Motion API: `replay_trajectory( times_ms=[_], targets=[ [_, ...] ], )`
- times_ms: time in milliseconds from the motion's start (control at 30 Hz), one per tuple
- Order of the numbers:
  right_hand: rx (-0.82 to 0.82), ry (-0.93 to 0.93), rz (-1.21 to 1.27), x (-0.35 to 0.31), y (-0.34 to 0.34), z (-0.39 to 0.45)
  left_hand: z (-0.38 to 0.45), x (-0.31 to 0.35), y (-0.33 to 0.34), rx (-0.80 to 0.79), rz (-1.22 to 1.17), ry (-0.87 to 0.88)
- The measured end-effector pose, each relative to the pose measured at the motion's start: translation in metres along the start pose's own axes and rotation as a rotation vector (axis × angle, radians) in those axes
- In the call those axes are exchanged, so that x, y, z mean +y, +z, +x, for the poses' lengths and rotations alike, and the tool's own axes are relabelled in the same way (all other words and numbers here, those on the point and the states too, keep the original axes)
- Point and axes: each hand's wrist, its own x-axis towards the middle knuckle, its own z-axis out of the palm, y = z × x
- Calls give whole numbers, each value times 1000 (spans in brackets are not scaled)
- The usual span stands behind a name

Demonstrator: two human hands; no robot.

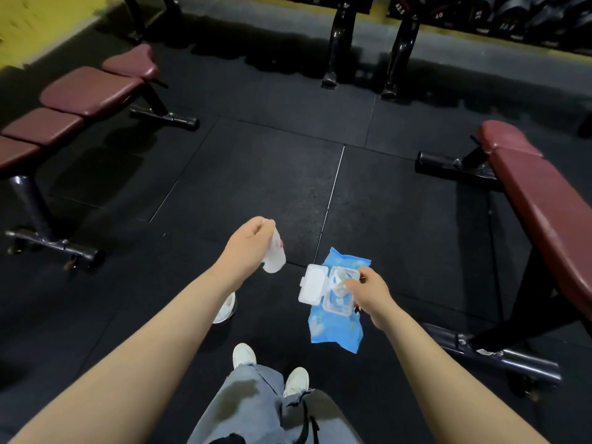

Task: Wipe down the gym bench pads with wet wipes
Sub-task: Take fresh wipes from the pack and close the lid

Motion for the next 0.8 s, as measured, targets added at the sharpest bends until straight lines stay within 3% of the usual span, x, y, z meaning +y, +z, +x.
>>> replay_trajectory(
  times_ms=[300, 400, 500, 800],
  targets=[
    [-122, -116, 102, -16, -4, -10, 0, -39, 24, -350, 403, -235],
    [-160, -122, 172, -17, -8, -12, 1, -46, 26, -435, 298, -253],
    [-165, -108, 210, -19, -8, -10, 0, -43, 27, -413, 167, -184],
    [-315, 37, 203, -18, -2, -6, -4, -30, 30, -361, 292, 14]
  ],
)
